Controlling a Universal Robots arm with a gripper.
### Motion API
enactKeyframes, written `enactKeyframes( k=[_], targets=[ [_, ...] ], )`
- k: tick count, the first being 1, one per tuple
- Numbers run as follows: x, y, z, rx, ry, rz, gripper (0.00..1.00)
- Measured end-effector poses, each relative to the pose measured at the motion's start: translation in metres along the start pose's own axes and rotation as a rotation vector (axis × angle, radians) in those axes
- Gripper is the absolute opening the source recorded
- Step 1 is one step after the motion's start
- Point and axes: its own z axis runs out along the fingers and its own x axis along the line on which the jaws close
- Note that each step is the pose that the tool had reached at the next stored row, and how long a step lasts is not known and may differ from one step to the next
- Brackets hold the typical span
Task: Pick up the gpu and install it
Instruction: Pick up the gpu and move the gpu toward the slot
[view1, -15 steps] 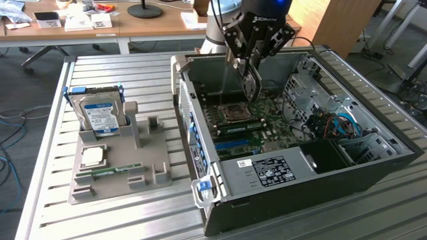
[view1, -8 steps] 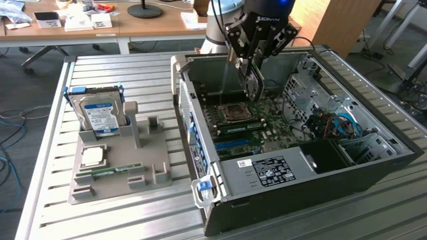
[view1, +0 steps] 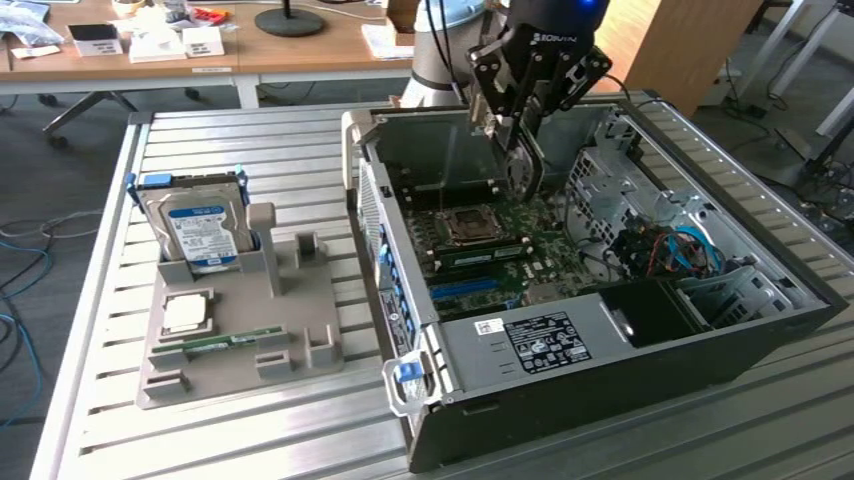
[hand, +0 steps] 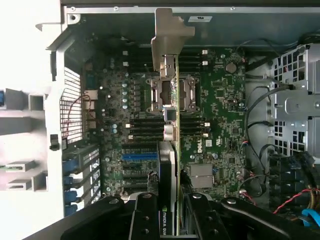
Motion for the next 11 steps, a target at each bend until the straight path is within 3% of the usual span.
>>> enactKeyframes(
  k=[2,11],
  targets=[
    [-0.016,0.0010,0.0005,0.0000,0.0000,0.000,0.27],
    [-0.036,0.0021,0.0010,0.0001,0.0000,0.000,0.27]
  ],
)
